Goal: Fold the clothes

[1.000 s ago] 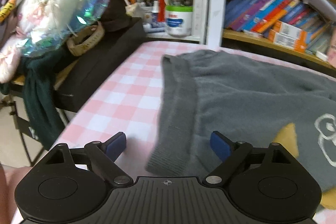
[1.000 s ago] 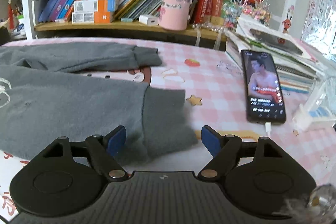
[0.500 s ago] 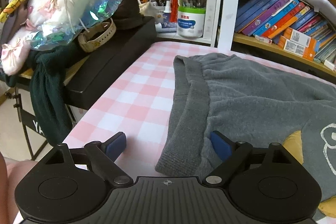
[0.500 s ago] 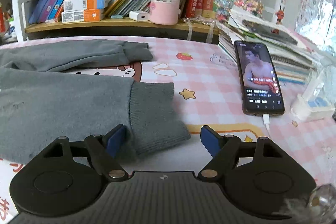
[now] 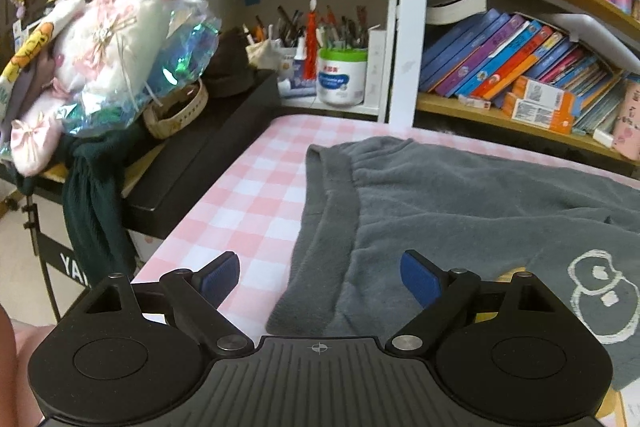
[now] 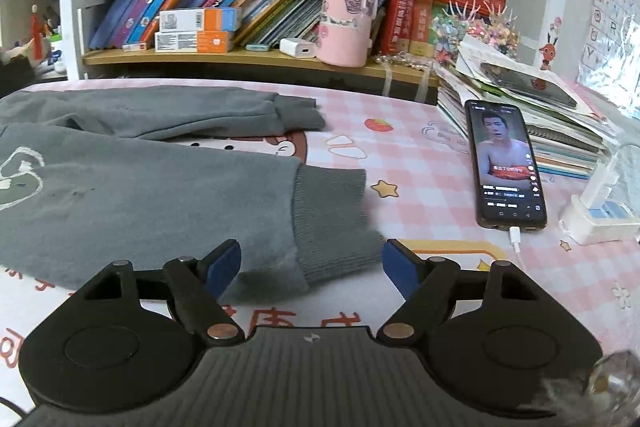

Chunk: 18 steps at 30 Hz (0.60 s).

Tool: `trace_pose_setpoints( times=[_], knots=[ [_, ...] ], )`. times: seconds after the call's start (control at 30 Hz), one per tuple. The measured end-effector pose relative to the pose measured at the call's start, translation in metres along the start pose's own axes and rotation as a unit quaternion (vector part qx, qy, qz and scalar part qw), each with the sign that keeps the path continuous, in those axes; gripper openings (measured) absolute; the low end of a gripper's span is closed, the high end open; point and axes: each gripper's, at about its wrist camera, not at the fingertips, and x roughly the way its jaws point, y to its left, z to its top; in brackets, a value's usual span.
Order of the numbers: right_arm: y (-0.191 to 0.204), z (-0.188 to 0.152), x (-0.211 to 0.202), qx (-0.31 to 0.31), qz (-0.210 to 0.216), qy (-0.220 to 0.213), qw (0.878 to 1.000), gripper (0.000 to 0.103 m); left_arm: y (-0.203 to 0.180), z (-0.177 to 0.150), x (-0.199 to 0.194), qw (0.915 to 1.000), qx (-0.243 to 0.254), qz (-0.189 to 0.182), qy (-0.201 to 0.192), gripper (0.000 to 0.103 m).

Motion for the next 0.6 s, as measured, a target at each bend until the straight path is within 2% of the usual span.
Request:
trace_pose_setpoints(
  times=[0.6],
  knots=[
    [0.035,-0.005,-0.010,-0.017,0.057,0.001,0.998,0.080,-0.039,-0.012,-0.012,0.9981,0.027,-0.054,0.010,0.091]
  ],
)
